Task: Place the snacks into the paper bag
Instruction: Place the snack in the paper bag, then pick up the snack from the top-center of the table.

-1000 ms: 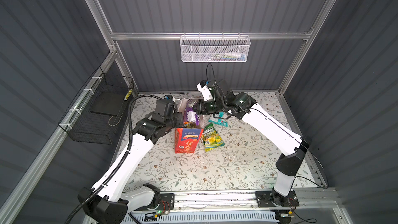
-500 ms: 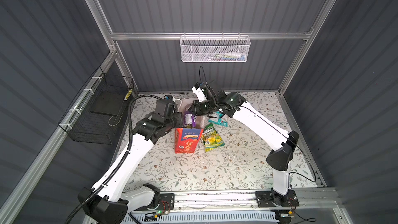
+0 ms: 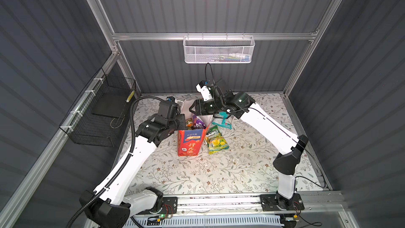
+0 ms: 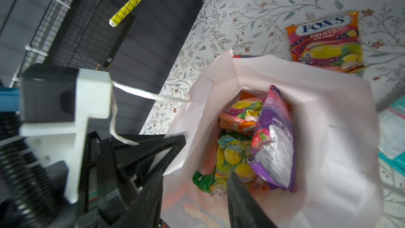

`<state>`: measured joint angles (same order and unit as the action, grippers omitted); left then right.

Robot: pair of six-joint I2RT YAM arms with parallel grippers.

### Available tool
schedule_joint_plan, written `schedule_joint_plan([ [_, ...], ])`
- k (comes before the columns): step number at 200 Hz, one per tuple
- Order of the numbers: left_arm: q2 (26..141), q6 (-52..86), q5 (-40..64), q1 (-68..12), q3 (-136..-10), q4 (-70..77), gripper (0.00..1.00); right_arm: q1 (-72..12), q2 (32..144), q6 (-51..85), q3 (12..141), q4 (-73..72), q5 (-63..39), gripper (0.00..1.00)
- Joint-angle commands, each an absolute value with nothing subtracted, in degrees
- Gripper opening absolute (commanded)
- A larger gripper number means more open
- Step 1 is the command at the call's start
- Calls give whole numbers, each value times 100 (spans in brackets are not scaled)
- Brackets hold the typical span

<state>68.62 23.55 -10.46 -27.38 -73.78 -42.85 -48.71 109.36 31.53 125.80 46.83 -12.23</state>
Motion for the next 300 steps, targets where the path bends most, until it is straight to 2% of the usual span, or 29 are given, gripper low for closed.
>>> schedule_joint_plan([
  [1, 6981, 2378, -1453, -2733, -7630, -4374, 0, -4878, 10389, 2922, 12633, 4808, -1140, 61],
  [57, 6925, 2476, -1900, -2733, -7701, -4579, 0, -4615, 9350, 2579, 11463, 4729, -395, 99],
  [113, 6873, 2525, -2356, -2729, -7691, -4750, 0, -3429, 8271, 3295, 9056, 3641, -360, 99],
  [153, 6801, 2505, -2116, -2727, -7595, -4565, 0, -2561, 8539, 3710, 7995, 2964, -593, 99],
  [228, 6838, 2444, -1909, -2725, -7561, -4482, 0, -2435, 11051, 3542, 9365, 3661, -320, 99],
  [300, 6834, 2408, -1789, -2726, -7566, -4449, 0, -2390, 12620, 3524, 10757, 4282, -234, 99],
])
